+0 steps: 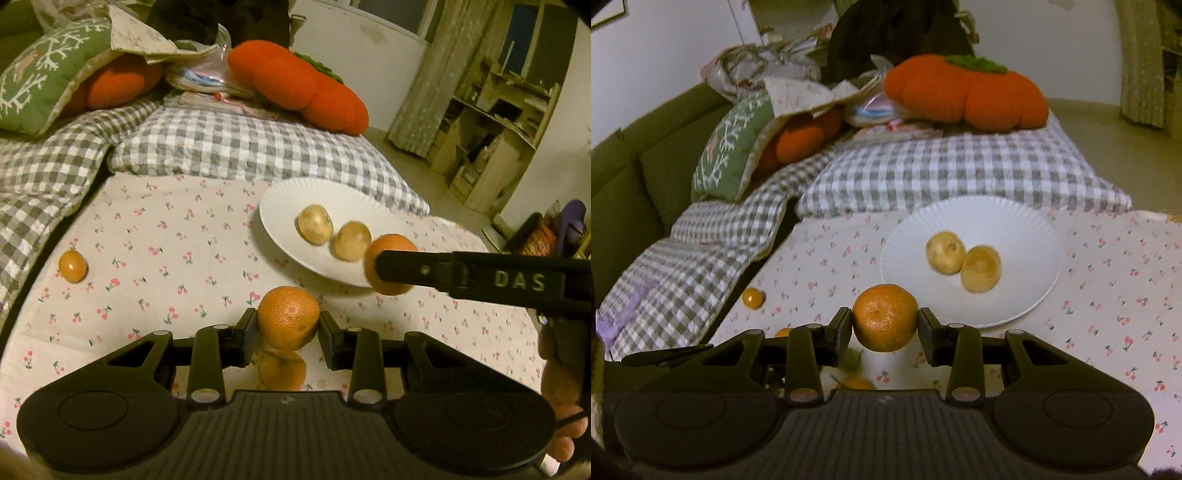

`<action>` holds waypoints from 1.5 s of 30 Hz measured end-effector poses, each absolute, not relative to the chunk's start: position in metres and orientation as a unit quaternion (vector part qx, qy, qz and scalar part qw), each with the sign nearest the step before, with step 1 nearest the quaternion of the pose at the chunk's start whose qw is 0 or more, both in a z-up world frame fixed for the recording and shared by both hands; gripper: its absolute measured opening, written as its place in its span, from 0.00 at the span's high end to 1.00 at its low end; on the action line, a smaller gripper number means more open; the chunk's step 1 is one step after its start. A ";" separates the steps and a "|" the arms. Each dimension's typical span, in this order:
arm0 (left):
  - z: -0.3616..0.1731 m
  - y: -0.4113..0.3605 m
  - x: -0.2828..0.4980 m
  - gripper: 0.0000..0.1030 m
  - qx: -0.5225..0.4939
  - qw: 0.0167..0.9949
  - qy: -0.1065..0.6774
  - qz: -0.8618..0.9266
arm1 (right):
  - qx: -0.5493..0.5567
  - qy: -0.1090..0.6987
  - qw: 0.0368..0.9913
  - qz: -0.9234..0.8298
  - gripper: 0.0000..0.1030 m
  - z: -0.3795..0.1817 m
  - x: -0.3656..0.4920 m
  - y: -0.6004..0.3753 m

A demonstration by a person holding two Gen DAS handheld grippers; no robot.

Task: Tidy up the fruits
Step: 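Carry both tangerines onto the white plate beside the pears and open both tools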

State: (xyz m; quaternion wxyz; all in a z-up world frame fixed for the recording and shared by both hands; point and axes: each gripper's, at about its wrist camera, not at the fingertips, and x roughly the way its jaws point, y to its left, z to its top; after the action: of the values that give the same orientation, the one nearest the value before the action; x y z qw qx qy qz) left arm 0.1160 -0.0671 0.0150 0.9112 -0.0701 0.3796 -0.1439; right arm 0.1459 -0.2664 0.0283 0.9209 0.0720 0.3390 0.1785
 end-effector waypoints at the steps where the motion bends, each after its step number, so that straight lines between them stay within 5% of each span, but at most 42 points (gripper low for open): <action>1: 0.017 -0.068 0.117 0.79 -0.069 0.913 0.378 -0.139 | 0.075 0.336 0.922 0.177 0.66 0.030 0.146 -0.269; 30: 0.036 -0.091 0.152 0.79 -0.027 0.929 0.354 -0.103 | 0.164 0.312 0.927 0.130 0.66 0.052 0.164 -0.337; 45: 0.017 -0.142 0.198 0.79 0.017 0.916 0.366 -0.164 | 0.159 0.362 0.914 0.086 0.66 0.019 0.209 -0.355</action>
State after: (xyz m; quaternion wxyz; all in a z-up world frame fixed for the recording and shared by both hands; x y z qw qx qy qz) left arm 0.1977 -0.1417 0.0166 0.9159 0.0167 0.3661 -0.1636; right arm 0.2088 -0.3554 0.0188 0.9144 0.1594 0.3621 0.0858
